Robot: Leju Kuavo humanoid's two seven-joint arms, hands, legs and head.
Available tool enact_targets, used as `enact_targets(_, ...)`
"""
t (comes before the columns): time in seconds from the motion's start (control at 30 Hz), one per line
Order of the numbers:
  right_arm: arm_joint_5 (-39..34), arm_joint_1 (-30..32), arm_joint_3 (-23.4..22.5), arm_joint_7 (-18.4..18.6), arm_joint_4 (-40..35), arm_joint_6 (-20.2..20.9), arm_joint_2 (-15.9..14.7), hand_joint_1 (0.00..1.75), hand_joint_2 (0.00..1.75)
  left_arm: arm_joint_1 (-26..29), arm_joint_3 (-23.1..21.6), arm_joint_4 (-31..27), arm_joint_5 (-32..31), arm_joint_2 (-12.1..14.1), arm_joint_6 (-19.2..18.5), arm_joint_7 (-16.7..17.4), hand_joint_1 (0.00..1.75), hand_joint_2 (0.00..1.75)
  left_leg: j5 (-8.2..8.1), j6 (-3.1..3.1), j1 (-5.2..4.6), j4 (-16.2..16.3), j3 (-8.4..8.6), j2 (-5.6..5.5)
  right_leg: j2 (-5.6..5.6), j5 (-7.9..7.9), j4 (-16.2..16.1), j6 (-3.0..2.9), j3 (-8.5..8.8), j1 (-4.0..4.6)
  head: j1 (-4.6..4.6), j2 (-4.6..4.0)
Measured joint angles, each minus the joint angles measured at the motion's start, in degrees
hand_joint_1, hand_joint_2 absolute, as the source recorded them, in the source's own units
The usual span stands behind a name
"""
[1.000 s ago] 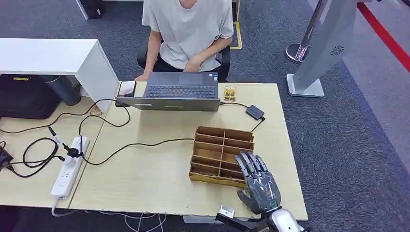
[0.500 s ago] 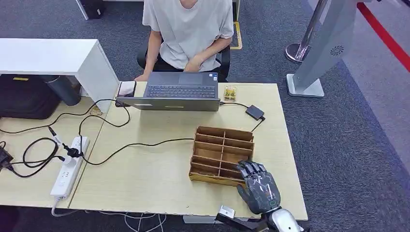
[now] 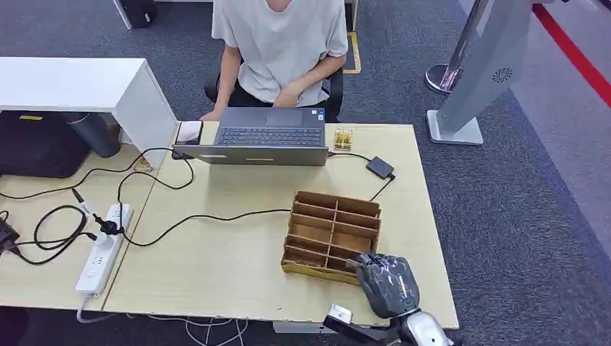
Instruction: Pass the card to the sensor for recognition and then transmit it.
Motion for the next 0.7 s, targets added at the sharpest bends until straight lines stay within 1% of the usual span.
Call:
enact_targets(0.1,0.0,0.3,-0.5,-0.1,-0.3,0.1,0.0,1.75,1.75,0.0,0.0,0.0,0.5,0.0,0.8,-0.2,0.0,1.75,0.0,0.0,0.0,0.0,0.0,0.0,0.0,0.0,0.0,0.0,0.0,0.0,0.0,0.0)
enact_targets(0.23,-2.7,0.4,-0.6,-1.8,-0.6,1.1,0.0,1.75,1.75,0.0,0.0,0.0,0.9,0.1,0.6,0.0,0.0,1.75,0.0,0.0,0.0,0.0,0.0,0.0,0.01,0.0,0.0,0.0,0.0,0.0,0.0,0.0)
enact_targets(0.33,-9.9,0.2,-0.8,-5.3,-1.4,4.8,-0.2,1.75,1.75,0.0,0.0,0.0,1.0,0.2,0.1,0.3,0.0,1.75,0.0,0.0,0.0,0.0,0.0,0.0,0.01,0.0,0.0,0.0,0.0,0.0,0.0,0.0)
enact_targets(0.37,-11.2,0.1,-0.9,-5.9,-1.8,5.7,-0.3,1.75,1.75,0.0,0.0,0.0,0.9,0.2,0.1,0.4,0.0,1.75,0.0,0.0,0.0,0.0,0.0,0.0,0.01,0.0,0.0,0.0,0.0,0.0,0.0,0.0)
enact_targets(0.47,-16.2,-0.8,-1.4,-7.8,-3.2,9.5,-1.6,1.75,1.75,0.0,0.0,0.0,0.8,0.4,-0.1,0.5,0.0,1.75,0.0,0.0,0.0,0.0,0.0,0.0,0.01,0.0,0.0,0.0,0.01,0.0,0.0,0.0)
enact_targets(0.53,-20.8,-1.7,-2.1,-9.5,-4.5,12.5,-2.8,1.75,1.75,0.0,0.0,0.0,0.7,0.5,-0.5,0.5,0.0,1.75,0.0,0.0,-0.01,0.0,0.0,0.0,0.01,0.01,0.0,0.0,0.01,-0.01,-0.02,0.0)
enact_targets(0.57,-23.0,-2.2,-2.4,-10.3,-5.2,14.1,-3.4,1.75,1.75,0.0,0.0,0.0,0.7,0.5,-0.6,0.5,0.0,1.75,0.01,0.01,-0.01,0.0,-0.01,0.0,0.01,0.02,0.0,0.01,0.01,-0.01,0.0,0.0)
enact_targets(0.67,-33.2,-4.4,-4.2,-13.2,-7.1,20.8,-5.3,1.75,1.75,0.0,0.0,0.0,0.2,0.8,-1.0,0.5,0.0,1.75,0.02,0.02,-0.01,0.0,0.0,0.01,0.03,0.03,0.0,0.01,0.02,-0.01,0.0,0.0)
enact_targets(0.7,-35.4,-5.3,-4.7,-13.7,-7.5,22.5,-5.8,1.75,1.75,0.0,0.0,0.0,0.0,0.9,-1.1,0.5,0.0,1.75,0.02,0.02,-0.01,0.0,0.0,0.01,0.03,0.04,0.0,0.01,0.01,-0.01,0.0,0.0)
